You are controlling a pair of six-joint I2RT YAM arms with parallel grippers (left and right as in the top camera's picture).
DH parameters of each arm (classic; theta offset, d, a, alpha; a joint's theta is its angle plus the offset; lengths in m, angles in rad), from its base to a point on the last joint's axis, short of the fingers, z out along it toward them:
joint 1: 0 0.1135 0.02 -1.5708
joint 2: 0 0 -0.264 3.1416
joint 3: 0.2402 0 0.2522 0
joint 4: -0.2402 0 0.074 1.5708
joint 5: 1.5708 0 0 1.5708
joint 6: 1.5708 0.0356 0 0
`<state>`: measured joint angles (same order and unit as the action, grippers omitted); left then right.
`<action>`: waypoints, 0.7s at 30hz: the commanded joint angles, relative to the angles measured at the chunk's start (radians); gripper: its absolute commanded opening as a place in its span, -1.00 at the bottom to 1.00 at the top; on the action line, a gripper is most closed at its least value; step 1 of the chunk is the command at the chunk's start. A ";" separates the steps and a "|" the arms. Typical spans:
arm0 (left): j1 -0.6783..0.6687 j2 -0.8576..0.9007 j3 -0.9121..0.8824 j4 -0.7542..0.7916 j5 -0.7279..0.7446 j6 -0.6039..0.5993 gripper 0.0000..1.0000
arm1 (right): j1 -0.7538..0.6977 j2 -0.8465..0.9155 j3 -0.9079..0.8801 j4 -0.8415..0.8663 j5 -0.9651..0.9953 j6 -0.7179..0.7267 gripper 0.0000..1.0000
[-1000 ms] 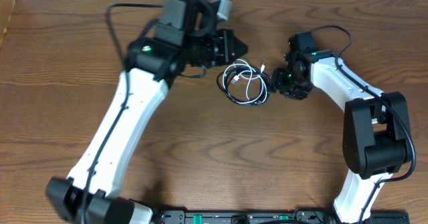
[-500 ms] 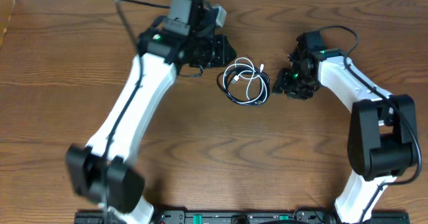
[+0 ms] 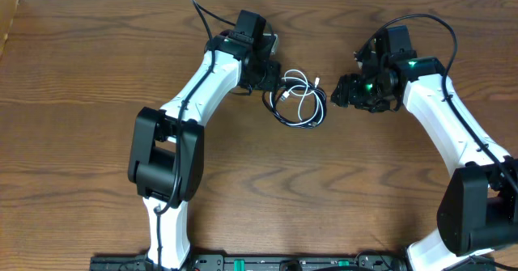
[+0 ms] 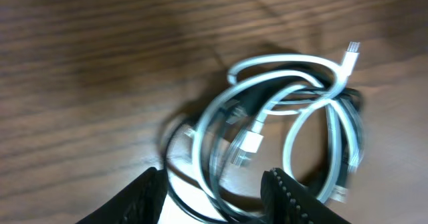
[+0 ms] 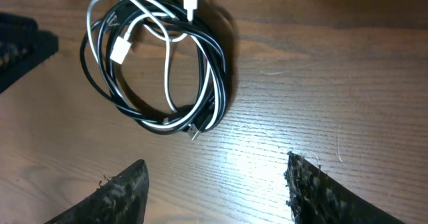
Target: Untangle cables
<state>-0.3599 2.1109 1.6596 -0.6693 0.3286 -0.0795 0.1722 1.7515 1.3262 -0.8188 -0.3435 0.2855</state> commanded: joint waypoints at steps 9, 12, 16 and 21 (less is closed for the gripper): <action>-0.013 0.088 -0.007 -0.019 -0.056 0.138 0.08 | 0.000 -0.006 0.000 -0.008 -0.003 -0.022 0.30; -0.022 0.089 -0.007 -0.047 -0.049 0.175 0.08 | 0.000 -0.006 0.000 -0.008 -0.003 -0.022 0.31; -0.039 0.090 -0.016 -0.085 -0.050 0.216 0.10 | 0.000 -0.006 0.000 -0.005 -0.003 -0.021 0.31; -0.042 0.108 -0.035 -0.069 -0.172 0.150 0.09 | 0.000 -0.006 0.000 -0.006 -0.003 -0.022 0.32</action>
<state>-0.4049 2.1929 1.6424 -0.7422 0.2508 0.0998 0.1722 1.7515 1.3262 -0.8227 -0.3435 0.2771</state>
